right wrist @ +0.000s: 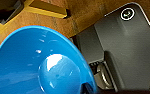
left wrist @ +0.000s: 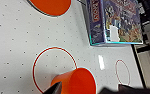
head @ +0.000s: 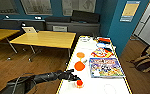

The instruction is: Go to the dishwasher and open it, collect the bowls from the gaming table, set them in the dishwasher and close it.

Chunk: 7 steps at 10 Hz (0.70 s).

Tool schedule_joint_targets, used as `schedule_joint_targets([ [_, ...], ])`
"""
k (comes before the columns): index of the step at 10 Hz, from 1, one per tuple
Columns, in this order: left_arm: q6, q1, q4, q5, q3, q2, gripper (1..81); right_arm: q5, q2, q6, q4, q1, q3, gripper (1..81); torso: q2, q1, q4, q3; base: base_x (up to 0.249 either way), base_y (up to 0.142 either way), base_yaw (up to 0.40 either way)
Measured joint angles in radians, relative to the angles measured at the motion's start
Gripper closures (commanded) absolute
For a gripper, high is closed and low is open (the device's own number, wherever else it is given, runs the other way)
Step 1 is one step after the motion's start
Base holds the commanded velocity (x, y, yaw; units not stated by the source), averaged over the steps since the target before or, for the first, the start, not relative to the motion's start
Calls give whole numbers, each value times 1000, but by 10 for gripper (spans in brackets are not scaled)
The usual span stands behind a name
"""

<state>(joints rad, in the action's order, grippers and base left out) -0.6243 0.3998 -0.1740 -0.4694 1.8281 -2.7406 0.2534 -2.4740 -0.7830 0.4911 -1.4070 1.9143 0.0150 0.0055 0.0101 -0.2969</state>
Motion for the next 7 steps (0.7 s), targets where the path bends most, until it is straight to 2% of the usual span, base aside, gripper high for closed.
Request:
schedule_joint_targets([
  [2, -9, 0, -2, 1, 34, -15, 10, 0, 0, 0, 0, 0, 0, 811, 0, 0, 0, -3, 0, 0, 0],
  [4, -58, 5, -2, -1, 89, -48, 10, 0, -3, 0, 0, 0, 0, 811, 0, 0, 0, -5, 0, 0, 0],
  [7, -72, 6, -4, -2, 110, -66, 10, 0, -3, 0, 0, 0, 1, 811, 0, 0, 0, -5, 0, 0, 0],
])
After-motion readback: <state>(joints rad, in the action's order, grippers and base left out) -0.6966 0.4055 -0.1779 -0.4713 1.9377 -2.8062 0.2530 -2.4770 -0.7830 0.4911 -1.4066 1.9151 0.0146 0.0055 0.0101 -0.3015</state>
